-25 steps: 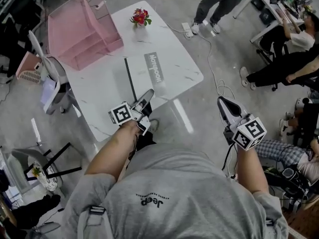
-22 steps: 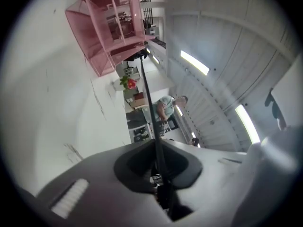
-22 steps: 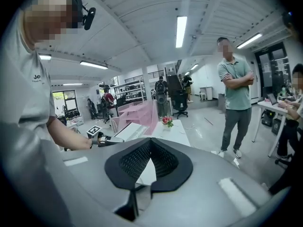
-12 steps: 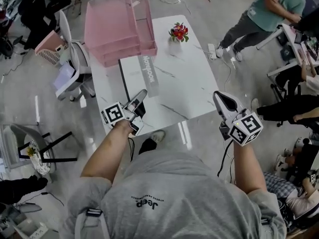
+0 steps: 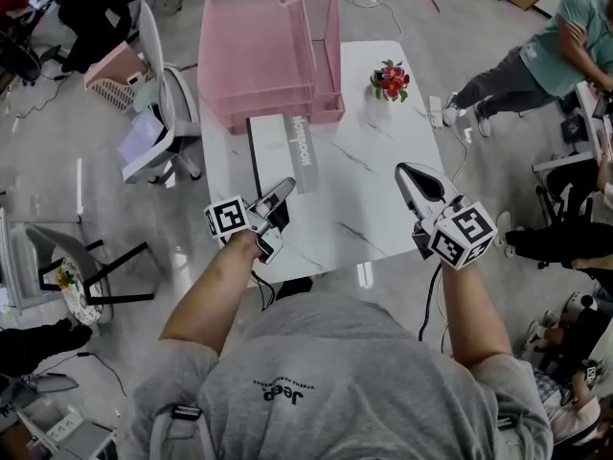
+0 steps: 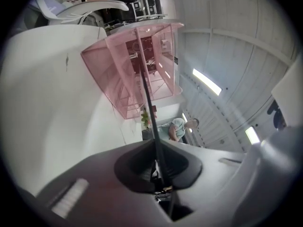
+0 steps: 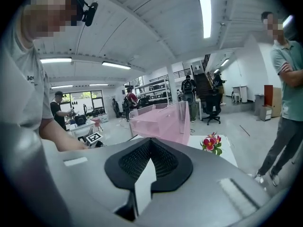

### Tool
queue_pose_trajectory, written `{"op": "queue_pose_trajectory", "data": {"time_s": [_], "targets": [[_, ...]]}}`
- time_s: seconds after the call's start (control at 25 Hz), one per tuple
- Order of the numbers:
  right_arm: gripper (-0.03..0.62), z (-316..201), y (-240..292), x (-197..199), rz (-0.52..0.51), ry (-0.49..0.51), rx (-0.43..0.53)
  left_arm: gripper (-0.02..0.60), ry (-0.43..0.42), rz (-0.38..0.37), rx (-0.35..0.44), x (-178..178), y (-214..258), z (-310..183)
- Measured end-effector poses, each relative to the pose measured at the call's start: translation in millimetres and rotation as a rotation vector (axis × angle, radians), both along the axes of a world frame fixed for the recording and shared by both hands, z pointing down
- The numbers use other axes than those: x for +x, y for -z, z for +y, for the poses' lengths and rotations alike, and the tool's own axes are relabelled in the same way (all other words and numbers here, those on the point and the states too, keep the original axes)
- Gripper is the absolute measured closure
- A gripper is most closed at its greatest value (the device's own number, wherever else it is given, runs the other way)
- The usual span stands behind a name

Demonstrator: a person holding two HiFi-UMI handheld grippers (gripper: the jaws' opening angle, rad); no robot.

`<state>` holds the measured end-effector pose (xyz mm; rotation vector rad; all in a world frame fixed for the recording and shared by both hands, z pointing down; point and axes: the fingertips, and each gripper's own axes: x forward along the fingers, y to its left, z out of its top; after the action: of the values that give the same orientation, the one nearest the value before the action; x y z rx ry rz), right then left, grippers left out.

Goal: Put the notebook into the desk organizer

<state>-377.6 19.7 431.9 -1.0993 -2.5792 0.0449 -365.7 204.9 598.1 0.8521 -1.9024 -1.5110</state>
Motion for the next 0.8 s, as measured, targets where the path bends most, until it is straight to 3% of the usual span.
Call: {"op": "queue_pose_trajectory", "data": {"time_s": [0.4, 0.8], "targets": [[0.591, 23, -20, -23, 0.049, 0.015, 0.022, 0.516, -0.038, -0.063, -0.030, -36, -11, 18], [0.591, 25, -31, -40, 0.080, -0.004, 0.035, 0.516, -0.010, -0.098, -0.046, -106, -16, 38]]}}
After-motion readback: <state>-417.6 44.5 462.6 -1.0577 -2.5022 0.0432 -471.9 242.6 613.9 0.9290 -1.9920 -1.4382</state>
